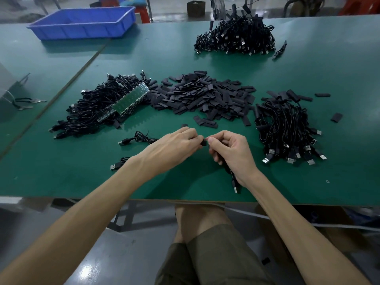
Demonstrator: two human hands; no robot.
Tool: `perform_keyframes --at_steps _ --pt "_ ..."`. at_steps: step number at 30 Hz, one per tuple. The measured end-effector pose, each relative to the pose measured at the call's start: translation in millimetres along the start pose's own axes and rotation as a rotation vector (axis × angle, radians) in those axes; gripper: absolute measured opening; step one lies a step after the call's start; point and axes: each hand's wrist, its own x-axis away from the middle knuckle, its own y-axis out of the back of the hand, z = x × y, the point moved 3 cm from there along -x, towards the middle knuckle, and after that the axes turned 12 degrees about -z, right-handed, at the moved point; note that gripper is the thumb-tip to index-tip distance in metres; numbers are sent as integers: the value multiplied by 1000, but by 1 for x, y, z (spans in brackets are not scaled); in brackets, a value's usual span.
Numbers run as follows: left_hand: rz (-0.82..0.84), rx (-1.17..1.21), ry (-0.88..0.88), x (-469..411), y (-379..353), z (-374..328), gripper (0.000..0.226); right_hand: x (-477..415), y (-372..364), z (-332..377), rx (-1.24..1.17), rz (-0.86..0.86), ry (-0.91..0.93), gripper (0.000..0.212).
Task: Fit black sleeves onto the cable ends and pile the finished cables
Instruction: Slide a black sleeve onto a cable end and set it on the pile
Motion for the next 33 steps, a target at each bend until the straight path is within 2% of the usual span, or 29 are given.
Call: perform_keyframes --at_steps 8,14,16,19,25,33 --pt "-133 -9 -45 4 1 -4 22 0 1 -2 -17 31 -18 11" --pt "-231 -149 -105 8 -8 -5 21 0 1 -3 -25 17 -35 12" --pt "-232 -168 -103 8 -10 -6 21 0 0 -3 -24 16 -39 12" --pt "-146 -110 -105 7 -9 -7 22 0 0 -4 11 27 -14 12" --pt "76 278 159 1 -5 9 20 1 -1 -4 59 63 13 11" --pt "30 563 501 -1 -16 18 9 3 -2 -1 61 69 37 11"
